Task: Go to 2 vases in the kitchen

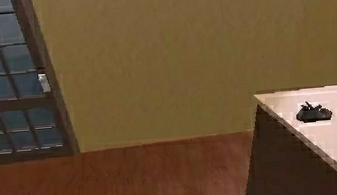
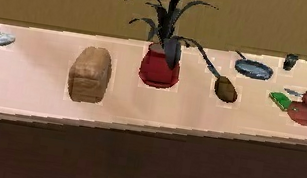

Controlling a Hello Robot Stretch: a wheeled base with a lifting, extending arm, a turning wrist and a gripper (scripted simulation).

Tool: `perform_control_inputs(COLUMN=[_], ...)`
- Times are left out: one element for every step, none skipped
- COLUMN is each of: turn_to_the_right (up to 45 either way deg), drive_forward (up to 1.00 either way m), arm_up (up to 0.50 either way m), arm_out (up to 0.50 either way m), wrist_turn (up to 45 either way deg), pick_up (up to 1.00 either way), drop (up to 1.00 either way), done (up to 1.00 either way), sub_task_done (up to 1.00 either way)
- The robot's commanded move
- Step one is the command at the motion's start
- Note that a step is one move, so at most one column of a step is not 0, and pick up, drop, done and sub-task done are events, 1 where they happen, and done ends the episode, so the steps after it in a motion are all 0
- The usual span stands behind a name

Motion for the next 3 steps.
perform_control_inputs(turn_to_the_right=[0.0, 45.0, 24.0], drive_forward=[0.5, 0.0, 0.0], arm_up=[0.0, 0.0, 0.0], arm_out=[0.0, 0.0, 0.0], wrist_turn=[0.0, 0.0, 0.0], pick_up=[0.0, 0.0, 0.0], drop=[0.0, 0.0, 0.0], done=[0.0, 0.0, 0.0], sub_task_done=[0.0, 0.0, 0.0])
